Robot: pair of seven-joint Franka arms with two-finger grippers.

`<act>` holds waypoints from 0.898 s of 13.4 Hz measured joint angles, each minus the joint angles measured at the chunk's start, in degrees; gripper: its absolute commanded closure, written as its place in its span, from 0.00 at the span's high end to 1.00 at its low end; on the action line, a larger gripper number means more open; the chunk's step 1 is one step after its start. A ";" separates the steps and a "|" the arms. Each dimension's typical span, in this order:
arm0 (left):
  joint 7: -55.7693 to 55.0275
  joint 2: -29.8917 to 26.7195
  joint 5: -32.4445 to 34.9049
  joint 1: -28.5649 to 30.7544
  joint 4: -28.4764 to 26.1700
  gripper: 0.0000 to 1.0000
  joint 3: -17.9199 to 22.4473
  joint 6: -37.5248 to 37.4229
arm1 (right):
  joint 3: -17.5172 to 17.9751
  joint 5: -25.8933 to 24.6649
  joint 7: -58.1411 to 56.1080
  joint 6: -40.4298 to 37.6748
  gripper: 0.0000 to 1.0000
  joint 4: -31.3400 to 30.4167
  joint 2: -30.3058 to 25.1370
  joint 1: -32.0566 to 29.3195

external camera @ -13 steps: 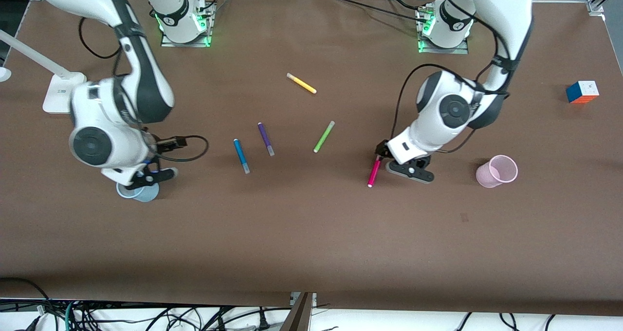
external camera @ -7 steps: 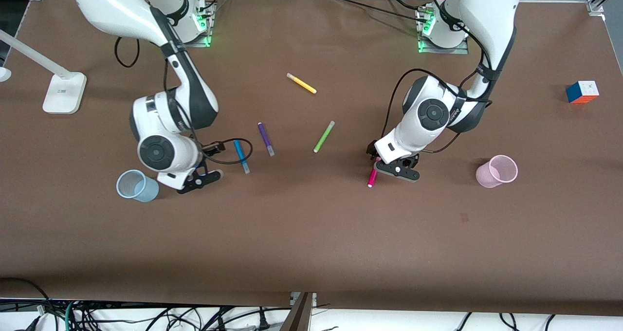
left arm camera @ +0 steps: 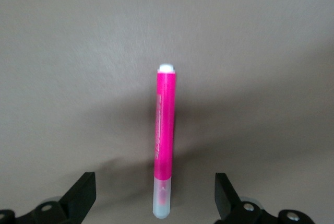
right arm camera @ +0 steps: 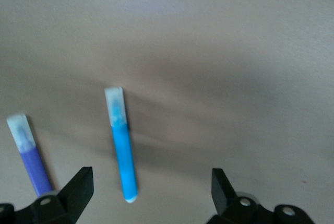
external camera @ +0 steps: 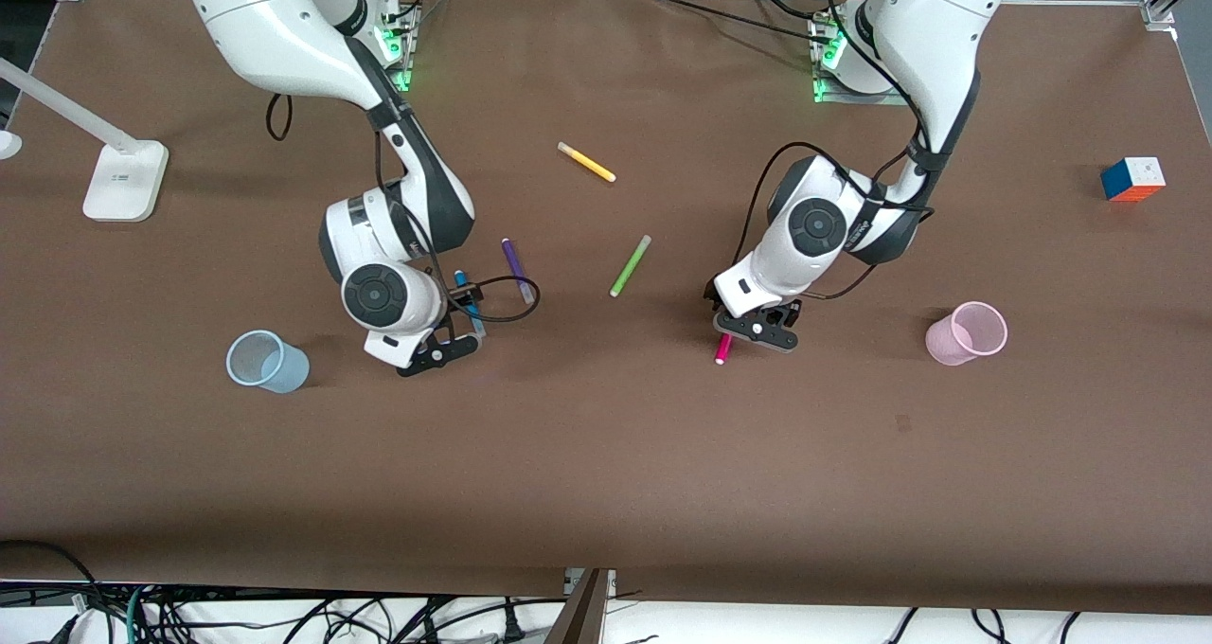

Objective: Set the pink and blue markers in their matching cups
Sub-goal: 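Close the left gripper on the pink marker while the right gripper grasps the blue marker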

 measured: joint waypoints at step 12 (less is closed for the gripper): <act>-4.44 0.80 2.62 -0.73 -1.86 0.00 0.26 1.21 | 0.00 0.01 0.71 5.87 0.71 -0.56 3.28 1.89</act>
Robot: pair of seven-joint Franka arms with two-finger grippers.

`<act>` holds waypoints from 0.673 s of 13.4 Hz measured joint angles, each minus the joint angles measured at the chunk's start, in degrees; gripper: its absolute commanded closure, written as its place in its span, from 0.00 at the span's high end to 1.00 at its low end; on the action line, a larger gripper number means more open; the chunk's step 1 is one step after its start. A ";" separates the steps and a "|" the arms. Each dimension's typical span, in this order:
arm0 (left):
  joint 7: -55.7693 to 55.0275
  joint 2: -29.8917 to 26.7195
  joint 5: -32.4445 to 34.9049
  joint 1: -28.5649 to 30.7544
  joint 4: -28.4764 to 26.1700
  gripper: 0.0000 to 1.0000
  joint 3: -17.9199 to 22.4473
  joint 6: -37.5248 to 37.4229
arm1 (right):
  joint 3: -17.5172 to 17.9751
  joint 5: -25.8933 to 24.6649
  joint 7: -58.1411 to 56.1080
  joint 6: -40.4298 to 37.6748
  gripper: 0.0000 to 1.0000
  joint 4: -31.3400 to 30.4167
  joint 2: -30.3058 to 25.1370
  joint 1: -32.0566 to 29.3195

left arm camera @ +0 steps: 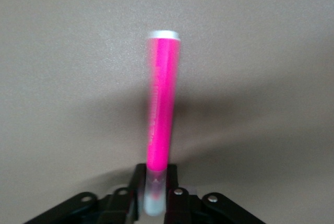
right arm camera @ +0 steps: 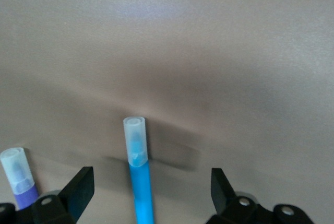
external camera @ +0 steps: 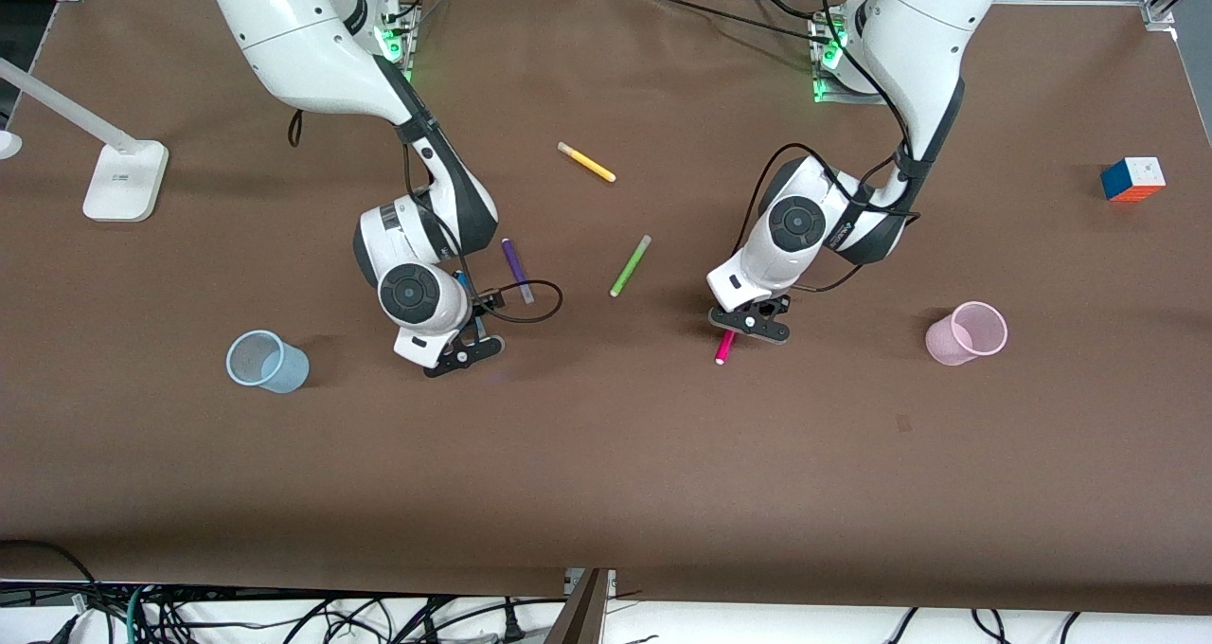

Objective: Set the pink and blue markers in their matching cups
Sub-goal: 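Close the left gripper on the pink marker while the right gripper grasps the blue marker, then carry the pink marker to the pink cup while the right gripper carries blue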

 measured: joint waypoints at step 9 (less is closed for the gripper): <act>18.11 -12.42 0.00 9.06 6.89 0.00 0.57 -32.72 | -0.01 0.00 0.00 1.16 0.00 -0.57 0.22 0.59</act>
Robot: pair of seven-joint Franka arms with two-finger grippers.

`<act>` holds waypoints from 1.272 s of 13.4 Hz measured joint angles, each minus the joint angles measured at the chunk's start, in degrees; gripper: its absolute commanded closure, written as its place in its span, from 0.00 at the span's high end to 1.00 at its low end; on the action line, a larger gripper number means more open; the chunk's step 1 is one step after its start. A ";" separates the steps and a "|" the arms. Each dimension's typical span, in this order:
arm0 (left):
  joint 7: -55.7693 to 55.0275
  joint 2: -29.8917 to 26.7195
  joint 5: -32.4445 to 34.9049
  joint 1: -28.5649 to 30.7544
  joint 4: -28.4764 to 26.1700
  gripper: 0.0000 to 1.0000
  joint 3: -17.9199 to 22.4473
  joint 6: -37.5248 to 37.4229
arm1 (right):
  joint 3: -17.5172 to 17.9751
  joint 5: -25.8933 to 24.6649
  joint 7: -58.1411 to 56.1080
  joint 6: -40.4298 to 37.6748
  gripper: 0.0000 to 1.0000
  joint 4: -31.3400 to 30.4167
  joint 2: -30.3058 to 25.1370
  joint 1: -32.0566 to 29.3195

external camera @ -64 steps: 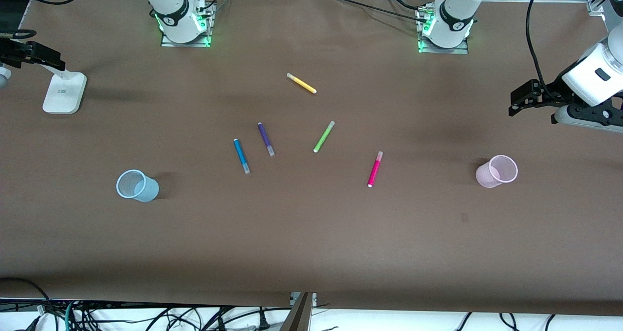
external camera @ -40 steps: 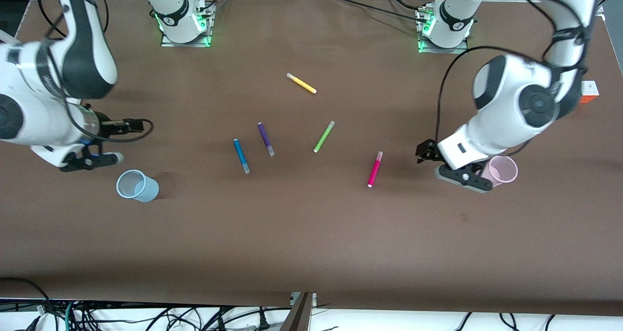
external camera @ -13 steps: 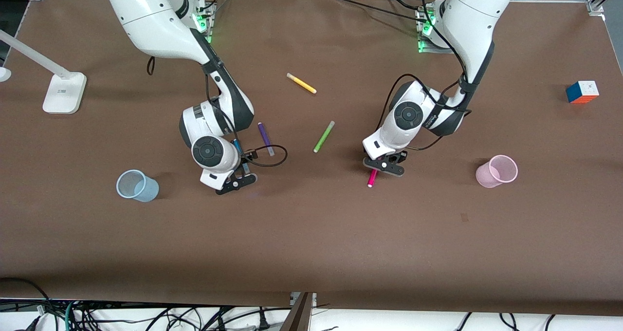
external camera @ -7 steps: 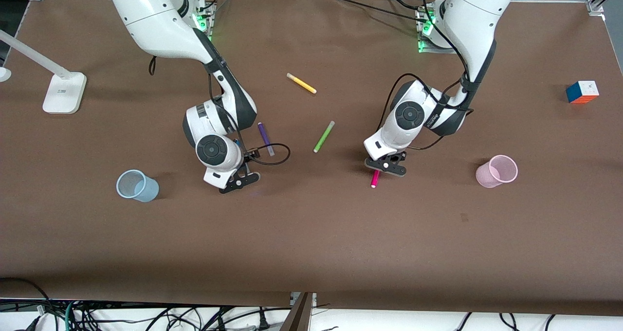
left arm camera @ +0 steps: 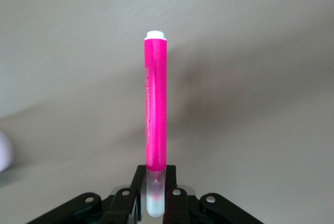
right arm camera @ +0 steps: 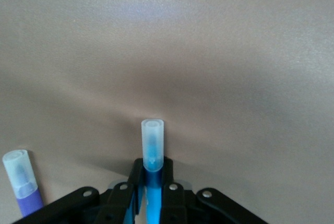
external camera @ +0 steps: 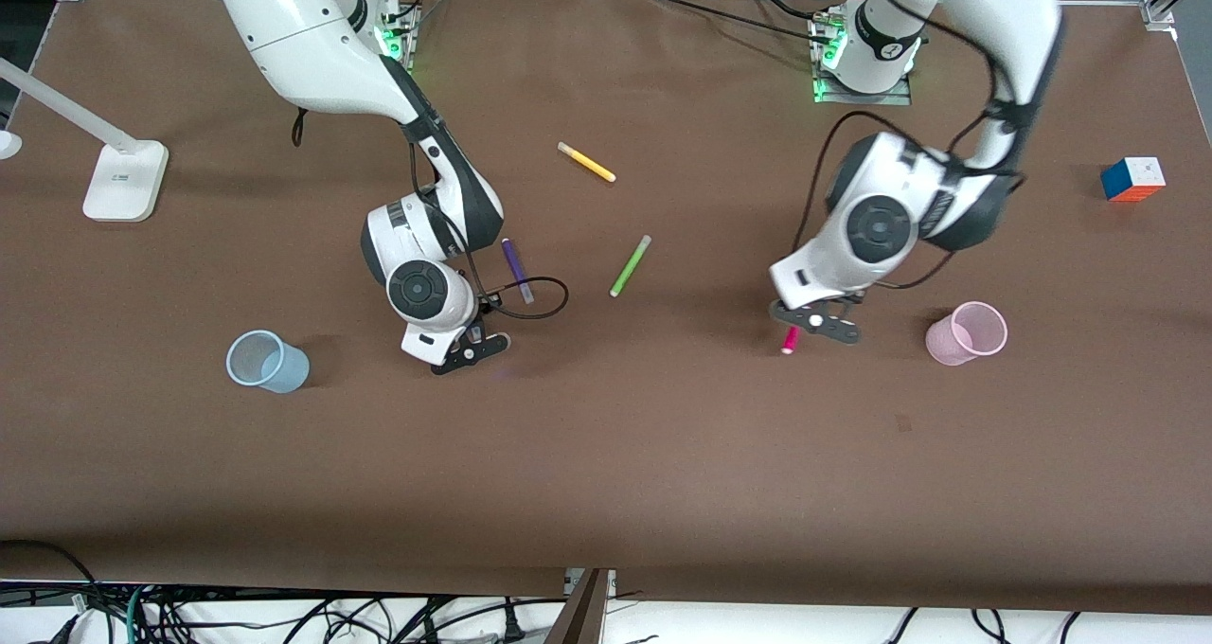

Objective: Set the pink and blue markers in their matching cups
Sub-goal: 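Carry the pink marker to the pink cup while the right gripper carries blue, then drop the pink marker into the pink cup while the right gripper drops blue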

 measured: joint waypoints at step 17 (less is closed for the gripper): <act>34.10 9.55 36.24 11.99 13.28 0.00 0.64 -28.49 | -7.50 15.43 -61.30 -12.67 0.00 2.99 -12.93 -19.99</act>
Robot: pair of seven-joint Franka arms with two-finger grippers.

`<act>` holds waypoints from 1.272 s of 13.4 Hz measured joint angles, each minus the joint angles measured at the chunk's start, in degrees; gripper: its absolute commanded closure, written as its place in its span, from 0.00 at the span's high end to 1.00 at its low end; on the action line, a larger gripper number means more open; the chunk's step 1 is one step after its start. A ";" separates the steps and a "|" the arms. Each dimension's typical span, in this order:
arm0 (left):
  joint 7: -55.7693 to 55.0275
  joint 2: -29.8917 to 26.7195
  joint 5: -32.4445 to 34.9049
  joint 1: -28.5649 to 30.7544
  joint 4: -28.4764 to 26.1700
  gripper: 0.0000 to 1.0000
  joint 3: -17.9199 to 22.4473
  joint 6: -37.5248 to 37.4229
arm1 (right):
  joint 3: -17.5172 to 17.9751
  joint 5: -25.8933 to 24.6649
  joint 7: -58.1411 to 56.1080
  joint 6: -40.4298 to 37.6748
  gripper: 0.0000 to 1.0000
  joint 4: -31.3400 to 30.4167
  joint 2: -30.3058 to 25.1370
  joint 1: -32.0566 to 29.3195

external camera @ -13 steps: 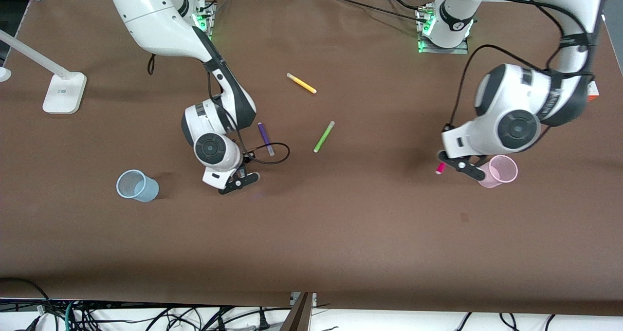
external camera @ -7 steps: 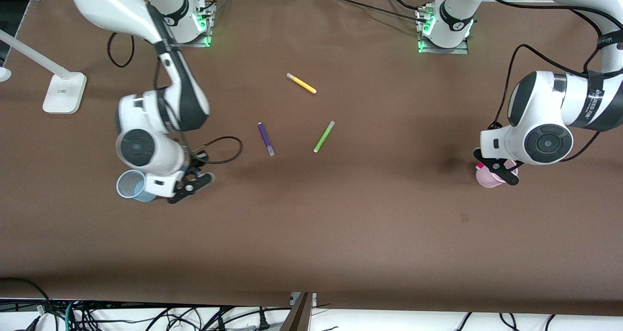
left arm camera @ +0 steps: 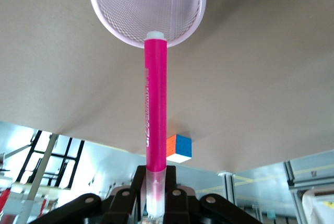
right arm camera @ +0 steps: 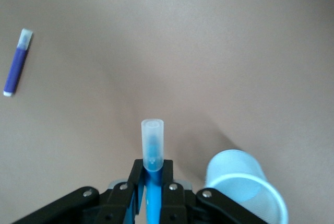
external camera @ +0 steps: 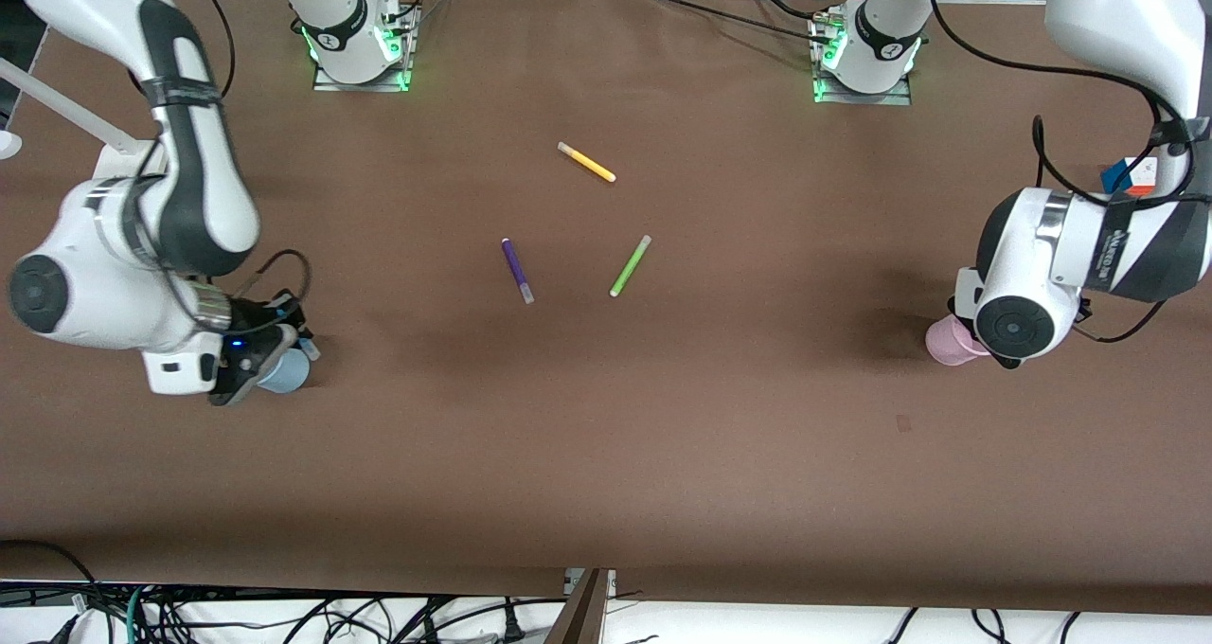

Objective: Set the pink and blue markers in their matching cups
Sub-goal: 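Drop the pink marker into the pink cup while the right gripper drops blue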

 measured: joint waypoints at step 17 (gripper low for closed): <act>-1.25 6.61 -0.58 -2.50 11.88 1.00 -1.56 -4.04 | 0.16 20.25 -38.24 0.73 0.00 4.04 6.39 -8.74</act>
